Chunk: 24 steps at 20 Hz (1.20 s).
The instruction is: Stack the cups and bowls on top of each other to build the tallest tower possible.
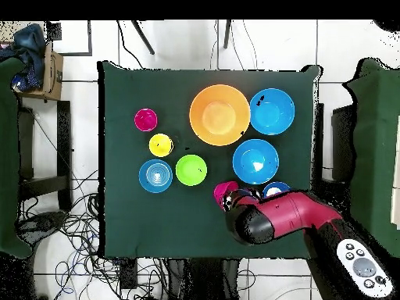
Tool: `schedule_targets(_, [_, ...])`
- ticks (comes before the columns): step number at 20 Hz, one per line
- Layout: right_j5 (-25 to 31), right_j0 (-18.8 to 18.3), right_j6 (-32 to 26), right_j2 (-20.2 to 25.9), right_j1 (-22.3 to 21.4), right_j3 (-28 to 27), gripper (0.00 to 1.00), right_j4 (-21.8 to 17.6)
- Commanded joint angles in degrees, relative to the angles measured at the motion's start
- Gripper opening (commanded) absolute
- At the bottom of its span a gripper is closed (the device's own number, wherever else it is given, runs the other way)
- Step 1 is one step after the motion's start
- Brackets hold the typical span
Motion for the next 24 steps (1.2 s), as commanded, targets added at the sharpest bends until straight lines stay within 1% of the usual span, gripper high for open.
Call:
schedule_targets(1, [2.73,4.75,6.69,-6.05,-0.41,-0.88,1.0,0.71])
schedule_targets(3, [1.65,5.05,6.61,-6.75,-0.47,-0.41,1.0,0.24])
schedule_targets(4, [1.56,5.83,6.74,-7.14,0.07,-1.11,1.0,0.32])
schedule_targets(7, [1.11,5.6,5.09,-7.59,1.5,-3.23,1.0,0.4])
schedule_targets(10, [2.25,4.02,2.18,-6.75,2.59,-5.43,1.0,1.68])
schedule_targets(17, [6.07,-1.59,-5.05,-2.88,3.67,-9.24,1.0,6.6])
schedule_targets(19, [6.86,-2.28,-6.08,-2.37,4.0,-10.23,1.0,7.61])
schedule_targets(24, [8.91,-3.26,-8.35,-2.06,6.38,-14.44,1.0,8.42])
